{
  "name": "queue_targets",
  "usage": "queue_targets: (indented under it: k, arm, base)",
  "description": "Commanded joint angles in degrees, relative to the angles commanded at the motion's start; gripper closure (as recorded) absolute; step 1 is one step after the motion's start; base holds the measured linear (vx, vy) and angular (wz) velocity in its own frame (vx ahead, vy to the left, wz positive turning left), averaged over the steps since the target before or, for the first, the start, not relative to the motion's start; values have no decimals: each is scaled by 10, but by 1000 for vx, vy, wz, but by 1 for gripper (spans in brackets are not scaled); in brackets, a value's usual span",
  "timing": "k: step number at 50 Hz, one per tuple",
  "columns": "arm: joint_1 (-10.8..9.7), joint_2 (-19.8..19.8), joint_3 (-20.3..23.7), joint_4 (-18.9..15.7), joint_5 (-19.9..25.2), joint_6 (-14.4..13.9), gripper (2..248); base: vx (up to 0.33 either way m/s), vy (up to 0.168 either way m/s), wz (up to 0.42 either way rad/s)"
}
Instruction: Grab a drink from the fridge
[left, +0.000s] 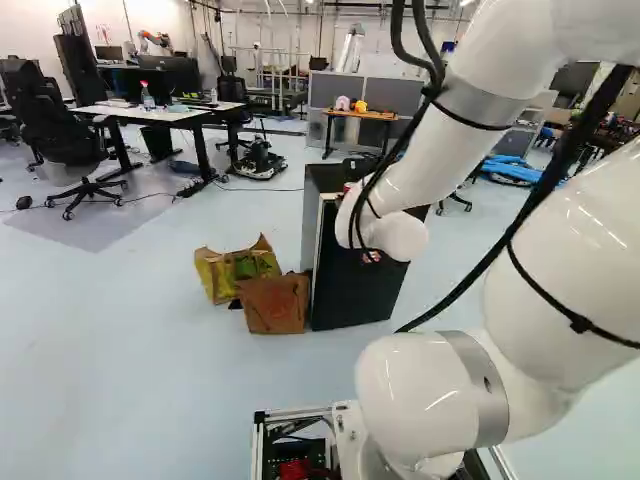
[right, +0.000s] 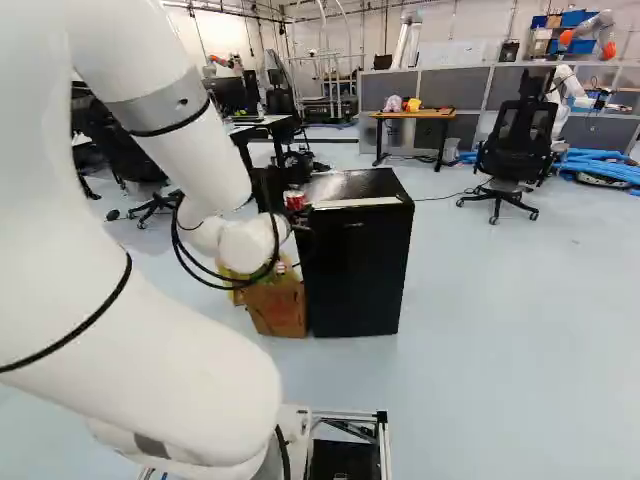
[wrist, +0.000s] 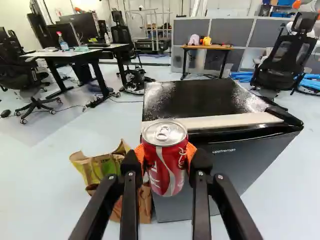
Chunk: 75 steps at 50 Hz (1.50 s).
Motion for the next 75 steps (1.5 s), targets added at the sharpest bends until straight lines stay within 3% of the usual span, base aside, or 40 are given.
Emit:
queue_targets:
  k: [34,75]
  arm:
    - [12,63,76,6,0,-8,151]
    - [14,72,87,7,0,-9,151]
  base:
    - [0,0,0]
    - [0,0,0]
